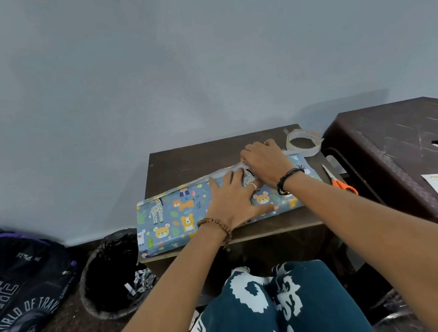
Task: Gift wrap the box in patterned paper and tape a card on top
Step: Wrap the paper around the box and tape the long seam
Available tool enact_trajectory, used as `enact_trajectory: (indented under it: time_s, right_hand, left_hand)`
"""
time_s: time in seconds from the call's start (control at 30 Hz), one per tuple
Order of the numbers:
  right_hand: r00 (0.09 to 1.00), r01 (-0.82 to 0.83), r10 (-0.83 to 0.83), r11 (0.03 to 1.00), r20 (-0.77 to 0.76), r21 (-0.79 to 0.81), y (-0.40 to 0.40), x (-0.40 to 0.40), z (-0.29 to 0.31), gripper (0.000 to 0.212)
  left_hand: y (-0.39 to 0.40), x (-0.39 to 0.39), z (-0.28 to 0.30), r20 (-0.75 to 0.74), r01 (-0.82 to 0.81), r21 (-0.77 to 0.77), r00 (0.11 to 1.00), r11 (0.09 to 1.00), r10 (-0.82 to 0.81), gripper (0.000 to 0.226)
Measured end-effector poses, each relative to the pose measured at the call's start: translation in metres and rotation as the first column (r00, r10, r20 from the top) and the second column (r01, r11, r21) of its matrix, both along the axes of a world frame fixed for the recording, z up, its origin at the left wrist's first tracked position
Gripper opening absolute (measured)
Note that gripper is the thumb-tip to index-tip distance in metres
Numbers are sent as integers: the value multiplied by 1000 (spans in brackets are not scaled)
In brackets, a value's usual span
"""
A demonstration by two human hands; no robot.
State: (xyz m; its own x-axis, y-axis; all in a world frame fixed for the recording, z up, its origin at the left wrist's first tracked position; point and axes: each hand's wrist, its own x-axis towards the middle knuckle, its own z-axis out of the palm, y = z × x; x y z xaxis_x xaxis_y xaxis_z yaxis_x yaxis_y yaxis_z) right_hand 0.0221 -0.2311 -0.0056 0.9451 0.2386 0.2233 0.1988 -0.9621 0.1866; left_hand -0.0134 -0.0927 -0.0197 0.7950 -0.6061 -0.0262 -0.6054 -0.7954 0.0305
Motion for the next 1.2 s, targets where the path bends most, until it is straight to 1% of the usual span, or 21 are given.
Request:
enact_trajectory:
  time_s: [0.07, 0.13, 0.2, 0.3, 0.43, 0.6, 0.7, 0.8, 0.87, 0.93, 1.03, 1.2]
  right_hand:
    - [998, 65, -67, 994, 17, 90, 1, 0, 0, 25]
    - [995, 97, -101, 984, 20, 148, 3, 2, 3, 26]
    - [995, 99, -102, 983, 16, 156, 5, 2, 6, 26]
    - [998, 58, -58, 990, -3, 131, 9, -2, 1, 25]
    - [1000, 14, -15, 993, 1, 114, 12, -9, -6, 22]
    - [1000, -11, 11, 994, 3, 110, 8, -22, -6, 19]
    - [1000, 8, -9, 992, 8, 128, 8, -30, -7, 20]
    - [999, 47, -49, 975, 7, 219, 9, -36, -11, 19]
    - [997, 76, -81, 960, 7, 269, 10, -39, -15, 20]
    - [995, 86, -97, 949, 23, 303, 12, -42, -18, 21]
    - [994, 71, -93, 949, 57, 307, 13, -39, -14, 21]
    - [991, 78, -106, 959, 88, 272, 16, -34, -8, 25]
  left_hand:
    - [1, -5, 2, 79, 49, -7, 996, 999, -48, 86]
    - [2, -8, 5, 107, 71, -10, 992, 997, -69, 89]
    - [3, -8, 6, 78, 71, 27, 994, 997, -73, 83]
    - [5, -9, 3, 20, 63, 59, 998, 996, -65, 82]
    - [9, -8, -6, -15, 29, -25, 999, 999, -29, 98]
    - [11, -9, -11, -18, 9, -72, 1000, 997, -10, 98]
    - [11, -11, -13, -13, 0, -127, 1000, 992, -1, 96]
    - [12, -13, -13, -7, -9, -137, 1000, 991, 8, 86]
    - [11, -15, -14, 5, -8, -139, 1000, 990, 9, 86]
    - [10, -15, -16, 23, -9, -145, 1000, 989, 12, 93]
    - [11, -14, -18, 27, -5, -116, 1000, 993, 9, 102]
    - [12, -18, -12, -36, -19, -78, 999, 997, 16, 101]
